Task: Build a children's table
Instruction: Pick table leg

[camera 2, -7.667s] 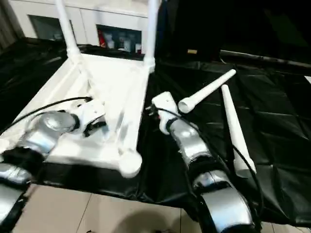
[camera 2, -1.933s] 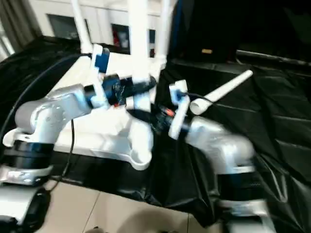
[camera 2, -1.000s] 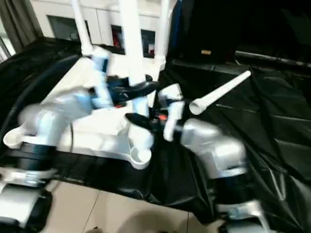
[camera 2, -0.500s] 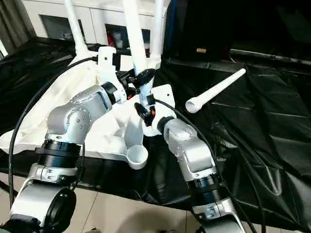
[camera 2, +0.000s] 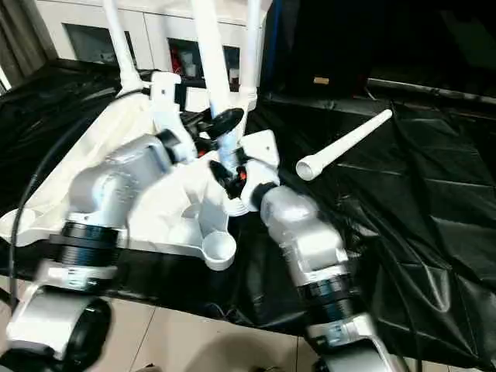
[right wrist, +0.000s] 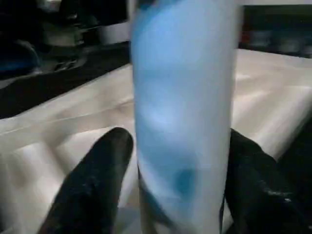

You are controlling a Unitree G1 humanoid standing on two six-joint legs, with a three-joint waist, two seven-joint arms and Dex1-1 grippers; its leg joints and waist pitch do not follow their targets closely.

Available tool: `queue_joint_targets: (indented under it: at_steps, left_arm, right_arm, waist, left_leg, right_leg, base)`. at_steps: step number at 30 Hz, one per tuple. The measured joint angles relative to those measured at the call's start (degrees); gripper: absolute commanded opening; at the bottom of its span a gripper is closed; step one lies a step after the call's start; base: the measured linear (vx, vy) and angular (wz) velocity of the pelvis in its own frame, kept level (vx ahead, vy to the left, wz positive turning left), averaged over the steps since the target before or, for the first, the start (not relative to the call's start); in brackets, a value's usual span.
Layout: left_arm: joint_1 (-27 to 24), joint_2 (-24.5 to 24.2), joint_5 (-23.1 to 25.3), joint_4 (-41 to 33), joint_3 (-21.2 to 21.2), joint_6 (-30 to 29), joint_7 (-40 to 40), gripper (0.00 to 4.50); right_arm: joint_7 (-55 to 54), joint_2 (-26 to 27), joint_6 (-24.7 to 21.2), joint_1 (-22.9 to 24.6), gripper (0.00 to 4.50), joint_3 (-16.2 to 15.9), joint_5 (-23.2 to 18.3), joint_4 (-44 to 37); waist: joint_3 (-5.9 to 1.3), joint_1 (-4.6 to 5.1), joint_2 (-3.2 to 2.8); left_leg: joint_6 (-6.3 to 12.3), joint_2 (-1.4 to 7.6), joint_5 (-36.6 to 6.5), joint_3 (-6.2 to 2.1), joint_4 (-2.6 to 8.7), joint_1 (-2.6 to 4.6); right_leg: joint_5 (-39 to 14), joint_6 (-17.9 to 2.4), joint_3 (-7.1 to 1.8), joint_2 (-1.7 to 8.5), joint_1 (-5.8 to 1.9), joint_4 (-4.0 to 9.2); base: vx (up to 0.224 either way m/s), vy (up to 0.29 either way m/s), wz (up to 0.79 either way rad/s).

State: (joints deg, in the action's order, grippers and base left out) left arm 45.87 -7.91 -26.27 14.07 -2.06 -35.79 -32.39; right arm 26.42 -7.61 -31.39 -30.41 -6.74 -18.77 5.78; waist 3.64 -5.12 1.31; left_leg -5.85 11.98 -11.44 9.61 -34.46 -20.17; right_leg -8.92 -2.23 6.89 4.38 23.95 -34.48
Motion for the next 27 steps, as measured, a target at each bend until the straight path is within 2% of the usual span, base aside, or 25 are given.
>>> queue_joint_targets:
  at_steps: [2,4,6,9,12,14,15,23,25,27]
  left_arm:
    - [-0.05,-2.01,-1.28,-1.72,1.16,-0.95,-4.89,1.83]
    - [-0.16,-4.4,-2.86,-3.37,2.7,-2.12,-10.25,1.83]
    - [-0.21,-6.68,-4.71,-4.74,3.14,-3.35,-15.25,1.83]
    - [-0.21,-8.01,-7.82,-6.7,3.03,-5.09,-20.07,1.83]
    - [-0.21,-8.78,-9.69,-8.13,3.06,-6.3,-22.65,1.83]
    - [-0.21,-9.22,-9.92,-8.13,3.06,-6.33,-23.18,1.83]
    - [-0.22,-9.33,-9.94,-8.13,3.06,-6.34,-23.47,1.82]
    - [-0.47,-9.82,-9.82,-8.12,3.09,-6.45,-23.59,1.82]
    - [-0.46,-9.83,-9.16,-7.94,3.14,-6.18,-22.88,2.38]
    - [-0.02,-8.74,-7.06,-6.4,3.16,-5.39,-19.08,2.55]
  right_arm:
    - [5.09,-3.15,-2.5,-0.05,3.26,-0.52,-2.14,-1.68]
    - [11.97,-7.67,-4.78,0.07,3.29,-2.47,-3.98,-3.6]
    - [17.98,-11.28,-6.88,0.3,3.29,-3.06,-5.91,-5.25]
    - [21.2,-12.52,-8.52,0.31,3.29,-3.05,-7.45,-5.77]
    - [22.43,-12.42,-9.27,0.27,2.95,-3.06,-8.56,-5.78]
    - [22.87,-12.35,-9.52,0.27,2.84,-3.08,-8.94,-5.8]
    - [22.97,-12.34,-9.65,0.26,2.62,-3.13,-9.06,-5.8]
    - [23.44,-11.55,-9.56,0.22,2.09,-4.06,-8.65,-5.79]
    - [22.76,-11.16,-9.29,0.22,2.01,-4.09,-8.09,-5.66]
    - [19.73,-10.48,-8.99,0.08,1.98,-3.85,-6.67,-4.4]
  waist:
    - [0.0,-0.02,0.0]
    - [0.0,-0.12,0.0]
    - [0.0,-0.1,0.01]
    - [0.0,0.0,0.01]
    - [0.02,0.0,0.03]
    - [0.02,-0.06,0.03]
    - [0.02,-0.1,0.04]
    - [0.0,-0.14,0.06]
    - [0.0,-0.1,0.06]
    - [0.0,-0.13,0.06]
  left_leg:
    - [0.03,-0.01,0.0,0.0,-0.01,0.0]
    - [0.03,-0.01,0.01,0.01,-0.01,0.0]
    - [0.02,0.0,0.01,0.01,-0.03,0.05]
    - [-0.02,-0.01,0.01,0.02,-0.05,0.11]
    - [-0.06,0.0,0.04,0.02,-0.08,0.15]
    - [-0.1,-0.01,0.06,0.01,-0.08,0.16]
    - [-0.14,-0.01,0.09,0.01,-0.09,0.16]
    - [-0.15,0.0,0.12,-0.01,-0.1,0.11]
    - [-0.15,0.0,0.12,-0.01,-0.1,0.1]
    - [-0.16,-0.01,0.13,-0.01,-0.1,0.11]
  right_leg:
    - [0.02,-0.04,-0.02,0.0,-0.01,-0.01]
    - [0.03,-0.05,-0.02,0.01,-0.02,-0.01]
    - [0.03,-0.05,-0.02,0.01,-0.04,-0.04]
    - [0.04,-0.07,-0.04,0.01,-0.05,-0.12]
    - [0.04,-0.07,-0.04,0.01,-0.04,-0.23]
    - [0.04,-0.07,-0.04,0.01,-0.04,-0.28]
    - [0.04,-0.06,-0.04,0.01,-0.04,-0.28]
    - [0.03,-0.05,-0.04,0.01,-0.02,-0.28]
    - [0.02,-0.04,-0.04,0.01,-0.02,-0.28]
    - [0.02,-0.04,-0.04,0.01,-0.05,-0.27]
  base:
    - [0.0,0.0,0.0]
    - [0.0,0.0,0.0]
    - [0.0,0.0,0.0]
    - [0.0,0.0,0.0]
    - [0.0,0.0,0.0]
    - [0.0,0.0,0.0]
    - [0.0,0.0,0.0]
    - [0.0,0.0,0.0]
    - [0.0,0.0,0.0]
    - [0.0,0.0,0.0]
